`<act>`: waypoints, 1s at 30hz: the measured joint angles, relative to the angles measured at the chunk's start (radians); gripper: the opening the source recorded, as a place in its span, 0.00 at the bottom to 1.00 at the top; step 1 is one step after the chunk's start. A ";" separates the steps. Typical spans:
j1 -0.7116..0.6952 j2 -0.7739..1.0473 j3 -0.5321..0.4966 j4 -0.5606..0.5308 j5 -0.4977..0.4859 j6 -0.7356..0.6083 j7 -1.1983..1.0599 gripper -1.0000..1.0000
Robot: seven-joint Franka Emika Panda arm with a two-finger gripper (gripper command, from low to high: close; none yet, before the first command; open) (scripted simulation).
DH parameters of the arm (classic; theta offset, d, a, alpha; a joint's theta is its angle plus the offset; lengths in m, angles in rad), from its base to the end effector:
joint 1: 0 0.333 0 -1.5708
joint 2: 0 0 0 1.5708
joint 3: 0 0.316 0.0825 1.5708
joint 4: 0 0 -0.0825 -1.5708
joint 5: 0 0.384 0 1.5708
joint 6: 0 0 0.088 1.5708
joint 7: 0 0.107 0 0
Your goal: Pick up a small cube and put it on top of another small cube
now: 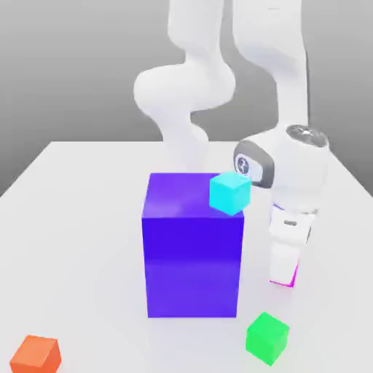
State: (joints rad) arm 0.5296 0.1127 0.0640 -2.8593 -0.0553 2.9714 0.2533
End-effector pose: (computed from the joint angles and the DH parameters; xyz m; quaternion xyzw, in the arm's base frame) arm 0.2887 0.2006 0.1662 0.9806 0.1959 0.0004 0.0010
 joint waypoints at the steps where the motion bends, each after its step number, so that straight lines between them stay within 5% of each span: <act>1: -0.003 -0.036 0.007 -0.007 0.016 -0.029 -0.011 0.00; 7: -0.025 -0.054 -0.010 0.019 0.072 -0.141 0.180 0.00; 16: 0.053 -0.249 -0.042 0.133 0.621 -0.171 0.395 0.00; 30: -0.028 -0.102 -0.077 0.266 0.764 -0.303 1.142 0.00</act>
State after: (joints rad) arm 0.5014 0.0107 -0.0134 -2.5937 0.7086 2.6686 1.3948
